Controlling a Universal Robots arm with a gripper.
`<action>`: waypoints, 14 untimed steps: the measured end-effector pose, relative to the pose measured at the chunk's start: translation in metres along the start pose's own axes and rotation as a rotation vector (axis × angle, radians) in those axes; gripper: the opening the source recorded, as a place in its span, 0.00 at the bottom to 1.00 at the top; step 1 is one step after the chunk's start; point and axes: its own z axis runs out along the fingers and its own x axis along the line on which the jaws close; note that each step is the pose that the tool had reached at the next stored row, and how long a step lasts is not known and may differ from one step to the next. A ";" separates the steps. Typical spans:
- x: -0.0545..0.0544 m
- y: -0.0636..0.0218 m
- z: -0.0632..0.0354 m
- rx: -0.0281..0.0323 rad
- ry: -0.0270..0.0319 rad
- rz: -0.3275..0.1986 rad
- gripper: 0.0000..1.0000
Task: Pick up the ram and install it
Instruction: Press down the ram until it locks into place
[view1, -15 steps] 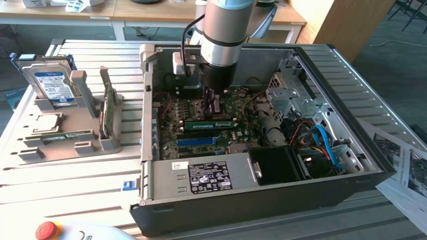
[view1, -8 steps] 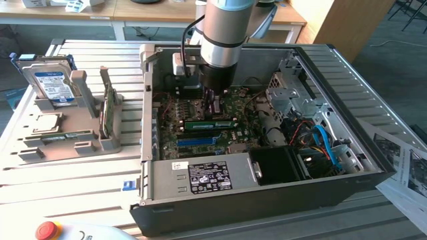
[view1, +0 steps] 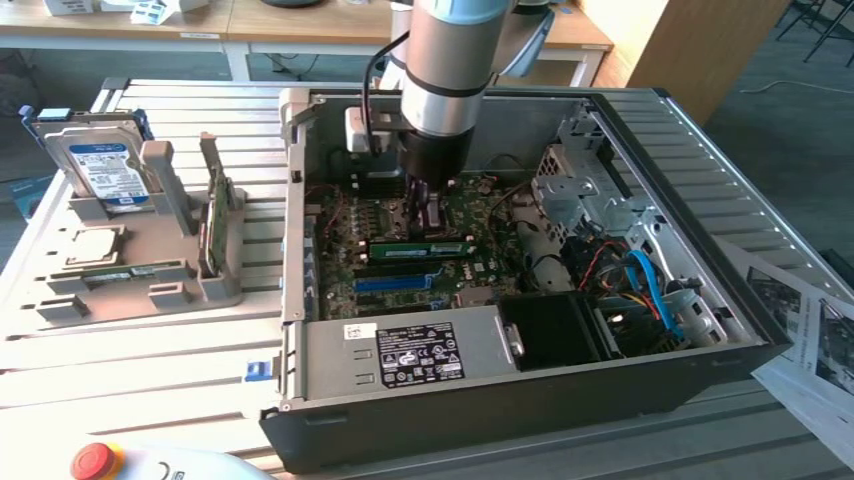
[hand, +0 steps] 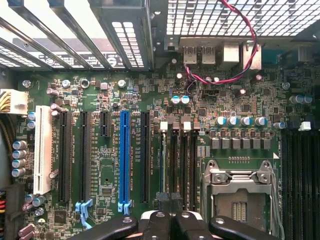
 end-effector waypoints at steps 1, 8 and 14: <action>0.000 0.0000 0.0004 0.0000 0.0000 0.000 0.11; 0.000 -0.0001 0.0019 -0.0001 0.0002 0.000 0.11; 0.000 -0.0001 0.0028 0.0000 -0.0002 0.000 0.11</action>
